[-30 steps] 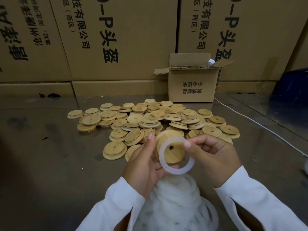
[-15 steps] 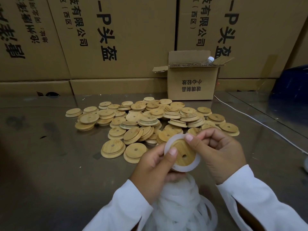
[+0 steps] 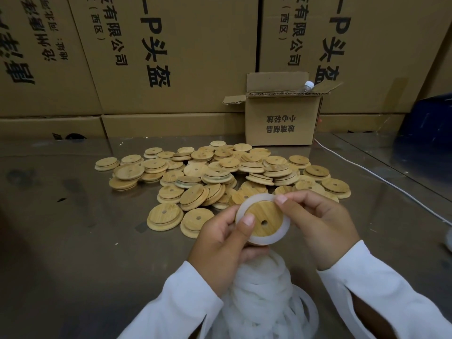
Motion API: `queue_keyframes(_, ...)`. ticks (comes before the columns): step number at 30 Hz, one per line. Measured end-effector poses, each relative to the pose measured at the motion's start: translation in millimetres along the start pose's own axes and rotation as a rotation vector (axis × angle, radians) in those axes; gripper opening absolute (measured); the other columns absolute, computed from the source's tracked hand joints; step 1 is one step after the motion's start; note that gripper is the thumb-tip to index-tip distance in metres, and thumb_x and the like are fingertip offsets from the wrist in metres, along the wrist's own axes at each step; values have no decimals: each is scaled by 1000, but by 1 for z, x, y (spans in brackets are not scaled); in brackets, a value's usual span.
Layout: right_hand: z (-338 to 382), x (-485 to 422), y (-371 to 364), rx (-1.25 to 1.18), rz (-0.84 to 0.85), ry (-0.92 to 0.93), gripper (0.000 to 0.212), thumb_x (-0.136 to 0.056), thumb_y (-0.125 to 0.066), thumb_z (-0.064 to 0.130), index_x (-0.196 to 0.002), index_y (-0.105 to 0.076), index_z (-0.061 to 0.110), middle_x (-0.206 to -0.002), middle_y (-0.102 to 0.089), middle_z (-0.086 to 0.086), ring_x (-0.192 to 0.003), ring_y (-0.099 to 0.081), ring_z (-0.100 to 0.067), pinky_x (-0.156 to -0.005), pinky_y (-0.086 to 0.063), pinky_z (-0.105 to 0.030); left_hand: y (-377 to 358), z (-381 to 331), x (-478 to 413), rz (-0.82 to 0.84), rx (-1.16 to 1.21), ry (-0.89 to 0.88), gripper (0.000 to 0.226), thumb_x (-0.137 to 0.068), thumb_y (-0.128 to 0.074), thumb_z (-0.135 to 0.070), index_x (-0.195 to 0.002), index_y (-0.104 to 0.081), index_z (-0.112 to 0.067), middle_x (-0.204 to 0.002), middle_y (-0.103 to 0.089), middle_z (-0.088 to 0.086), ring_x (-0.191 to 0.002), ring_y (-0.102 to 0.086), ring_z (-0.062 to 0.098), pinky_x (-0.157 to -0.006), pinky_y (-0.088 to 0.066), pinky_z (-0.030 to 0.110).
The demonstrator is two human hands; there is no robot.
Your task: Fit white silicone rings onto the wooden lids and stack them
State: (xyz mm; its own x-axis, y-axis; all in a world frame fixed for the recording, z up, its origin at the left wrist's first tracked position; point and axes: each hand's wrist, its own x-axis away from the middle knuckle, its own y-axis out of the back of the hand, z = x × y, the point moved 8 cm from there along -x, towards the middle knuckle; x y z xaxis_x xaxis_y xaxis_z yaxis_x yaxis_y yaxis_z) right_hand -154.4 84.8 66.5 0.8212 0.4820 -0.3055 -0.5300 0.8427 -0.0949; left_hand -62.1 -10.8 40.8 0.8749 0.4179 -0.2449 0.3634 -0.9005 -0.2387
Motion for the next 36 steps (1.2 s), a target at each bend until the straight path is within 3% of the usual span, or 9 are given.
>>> queue_keyframes(6,5,0,0,55,32,28,13,-77,-64,4,-68,-67,13,-68,-66,0,-61,-58,-2,-59,-47,-8,3,-2,-1,-32,-2,-11,35,-75,-51,-26,-102,-64,-10,-95,-72,10,-91,-69,22,-66,-55,23)
queue_keyframes(11,6,2,-1,93,13,69,15,-74,-67,5,-65,-66,16,-58,-66,8,-57,-57,0,-58,-46,-8,8,-3,-2,-85,21,-18,31,-73,-52,-27,-96,-65,-10,-85,-74,5,-83,-70,17,-62,-54,21)
queue_keyframes(19,2,2,-3,44,0,37,13,-75,-66,6,-66,-66,15,-61,-65,6,-57,-58,0,-57,-46,-8,13,5,-2,-128,134,62,36,-73,-53,-29,-100,-65,-9,-96,-71,16,-89,-69,31,-64,-56,29)
queue_keyframes(25,4,9,1,72,-87,79,13,-74,-70,13,-70,-67,26,-59,-66,4,-58,-60,-2,-56,-47,-10,7,8,-1,-125,144,52,35,-73,-52,-30,-100,-64,-12,-93,-73,11,-86,-70,25,-63,-56,25)
queue_keyframes(28,5,14,1,191,-147,136,11,-75,-68,19,-78,-62,28,-69,-66,5,-63,-59,-2,-63,-47,-11,8,5,-2,-160,186,5,33,-75,-50,-28,-102,-62,-12,-94,-73,9,-87,-70,22,-66,-56,25)
queue_keyframes(31,7,15,-1,215,-159,171,13,-77,-66,16,-68,-61,24,-70,-66,14,-66,-59,0,-63,-45,-8,10,3,-1,-181,225,-18,32,-76,-51,-26,-102,-62,-12,-96,-73,8,-91,-70,21,-69,-57,27)
queue_keyframes(34,7,13,2,232,-170,172,15,-77,-64,16,-65,-61,24,-71,-65,16,-66,-58,0,-63,-45,-8,12,4,-1,-179,117,-19,28,-74,-71,-15,-100,-63,-12,-95,-72,9,-91,-69,24,-72,-57,32)
queue_keyframes(36,8,12,4,259,-174,177,14,-77,-63,18,-65,-61,24,-71,-65,15,-67,-58,0,-63,-44,-8,15,7,-3,-174,23,3,35,-67,-68,-8,-102,-64,-13,-96,-72,10,-93,-68,27,-81,-55,41)
